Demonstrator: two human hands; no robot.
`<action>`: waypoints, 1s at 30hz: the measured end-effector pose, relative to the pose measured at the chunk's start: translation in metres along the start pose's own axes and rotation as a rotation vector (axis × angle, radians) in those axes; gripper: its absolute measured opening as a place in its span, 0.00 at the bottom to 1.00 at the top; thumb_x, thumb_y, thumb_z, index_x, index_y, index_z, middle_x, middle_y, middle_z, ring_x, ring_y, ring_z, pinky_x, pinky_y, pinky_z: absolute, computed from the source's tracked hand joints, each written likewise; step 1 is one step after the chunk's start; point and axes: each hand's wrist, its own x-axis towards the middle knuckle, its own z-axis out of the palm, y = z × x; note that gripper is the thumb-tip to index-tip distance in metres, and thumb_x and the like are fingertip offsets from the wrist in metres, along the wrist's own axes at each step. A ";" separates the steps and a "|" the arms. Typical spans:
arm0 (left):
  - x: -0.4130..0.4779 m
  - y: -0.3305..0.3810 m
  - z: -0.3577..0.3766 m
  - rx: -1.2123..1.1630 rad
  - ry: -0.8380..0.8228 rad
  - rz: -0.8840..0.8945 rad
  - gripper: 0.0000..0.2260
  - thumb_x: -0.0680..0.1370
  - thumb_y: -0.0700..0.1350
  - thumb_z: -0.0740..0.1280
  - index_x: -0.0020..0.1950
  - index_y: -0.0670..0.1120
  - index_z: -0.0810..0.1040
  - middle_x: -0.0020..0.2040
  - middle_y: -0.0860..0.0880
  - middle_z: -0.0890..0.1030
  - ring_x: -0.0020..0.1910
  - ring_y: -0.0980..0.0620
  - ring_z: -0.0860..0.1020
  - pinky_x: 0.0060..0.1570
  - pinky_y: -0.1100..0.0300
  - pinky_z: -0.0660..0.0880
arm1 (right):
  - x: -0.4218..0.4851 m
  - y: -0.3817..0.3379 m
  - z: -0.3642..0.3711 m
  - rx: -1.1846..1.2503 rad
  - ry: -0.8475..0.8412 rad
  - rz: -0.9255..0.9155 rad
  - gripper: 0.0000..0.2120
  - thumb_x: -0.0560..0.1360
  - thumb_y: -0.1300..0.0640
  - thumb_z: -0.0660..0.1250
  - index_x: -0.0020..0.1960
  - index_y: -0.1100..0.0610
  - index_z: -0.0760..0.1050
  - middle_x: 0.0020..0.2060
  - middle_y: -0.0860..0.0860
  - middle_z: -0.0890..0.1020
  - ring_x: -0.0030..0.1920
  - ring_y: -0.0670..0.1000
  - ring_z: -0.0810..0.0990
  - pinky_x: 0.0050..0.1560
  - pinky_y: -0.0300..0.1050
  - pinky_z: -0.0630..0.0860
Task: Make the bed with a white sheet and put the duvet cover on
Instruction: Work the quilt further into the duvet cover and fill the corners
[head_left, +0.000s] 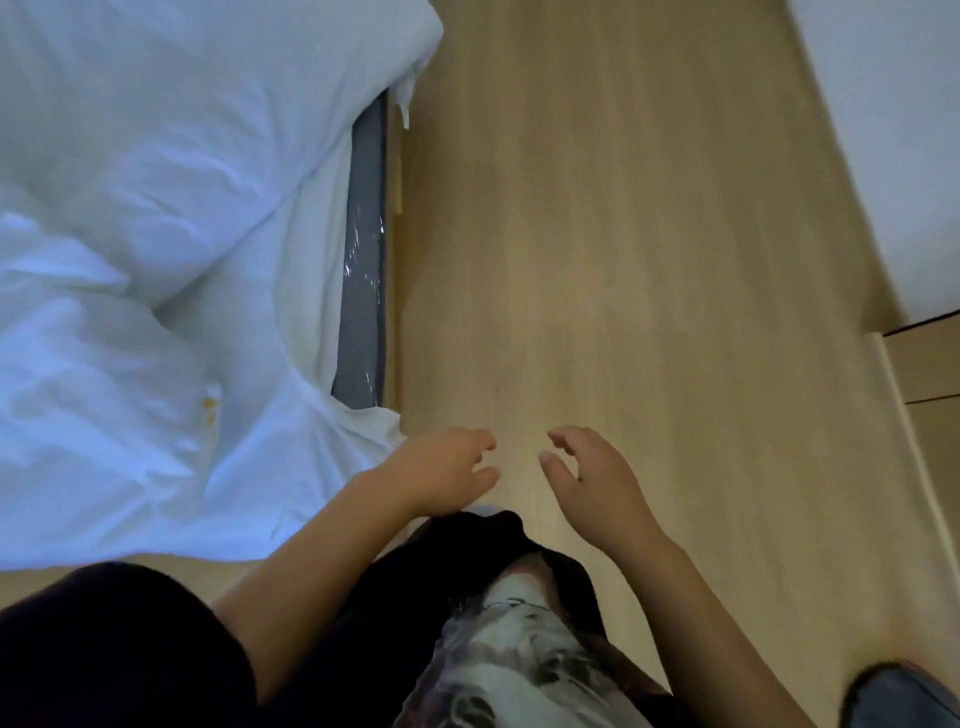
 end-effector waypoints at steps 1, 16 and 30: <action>0.014 0.003 -0.010 0.020 0.028 -0.009 0.20 0.80 0.53 0.59 0.70 0.48 0.67 0.64 0.48 0.76 0.62 0.48 0.73 0.56 0.60 0.68 | 0.015 0.005 -0.010 0.011 0.000 -0.017 0.17 0.80 0.53 0.59 0.67 0.57 0.70 0.62 0.50 0.74 0.62 0.48 0.71 0.56 0.36 0.63; 0.293 0.084 -0.202 0.021 0.090 -0.152 0.21 0.80 0.54 0.58 0.72 0.47 0.66 0.66 0.47 0.74 0.62 0.46 0.73 0.58 0.55 0.69 | 0.313 0.073 -0.229 -0.052 -0.075 -0.070 0.18 0.80 0.52 0.59 0.67 0.58 0.70 0.62 0.51 0.75 0.61 0.49 0.72 0.56 0.37 0.63; 0.547 0.091 -0.459 -0.247 0.292 -0.421 0.20 0.80 0.53 0.59 0.70 0.48 0.68 0.64 0.48 0.76 0.60 0.48 0.74 0.54 0.58 0.69 | 0.711 -0.015 -0.404 -0.217 -0.273 -0.409 0.18 0.79 0.53 0.59 0.67 0.58 0.70 0.61 0.52 0.75 0.61 0.50 0.72 0.57 0.39 0.65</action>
